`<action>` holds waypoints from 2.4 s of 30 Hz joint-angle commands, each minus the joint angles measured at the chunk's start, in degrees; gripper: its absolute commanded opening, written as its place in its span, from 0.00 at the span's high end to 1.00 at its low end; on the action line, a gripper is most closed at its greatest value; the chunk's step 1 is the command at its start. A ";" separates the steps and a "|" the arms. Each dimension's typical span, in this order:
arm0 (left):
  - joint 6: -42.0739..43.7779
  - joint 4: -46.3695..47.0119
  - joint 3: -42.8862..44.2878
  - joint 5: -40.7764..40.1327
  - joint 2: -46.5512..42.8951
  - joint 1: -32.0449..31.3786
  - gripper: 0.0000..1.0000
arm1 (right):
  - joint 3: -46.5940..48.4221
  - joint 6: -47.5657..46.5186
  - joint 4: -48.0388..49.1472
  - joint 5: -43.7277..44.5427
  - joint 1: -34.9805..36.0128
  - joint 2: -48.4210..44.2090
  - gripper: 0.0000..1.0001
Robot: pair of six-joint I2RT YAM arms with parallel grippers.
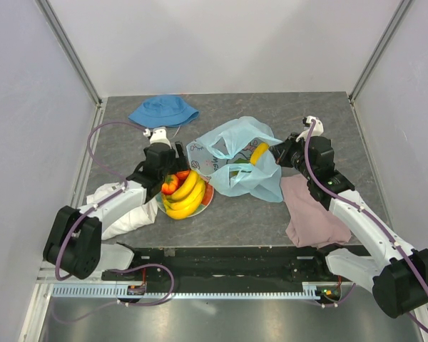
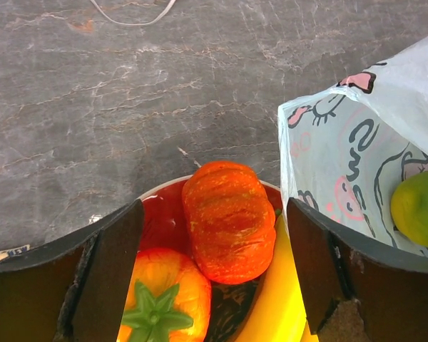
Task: Place the fruits into the plastic bag
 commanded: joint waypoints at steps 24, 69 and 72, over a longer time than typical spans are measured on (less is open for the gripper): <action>4.06 -2.16 5.89 3.81 7.68 0.06 0.22 | 0.00 -0.13 1.10 0.42 -0.21 -0.42 1.00; 3.97 3.81 2.20 8.21 3.99 0.15 0.47 | -0.52 0.22 1.10 0.33 -0.21 -0.94 1.00; 3.97 4.17 1.85 7.69 3.20 0.06 0.48 | -0.44 0.31 1.10 0.33 -0.12 -0.86 1.00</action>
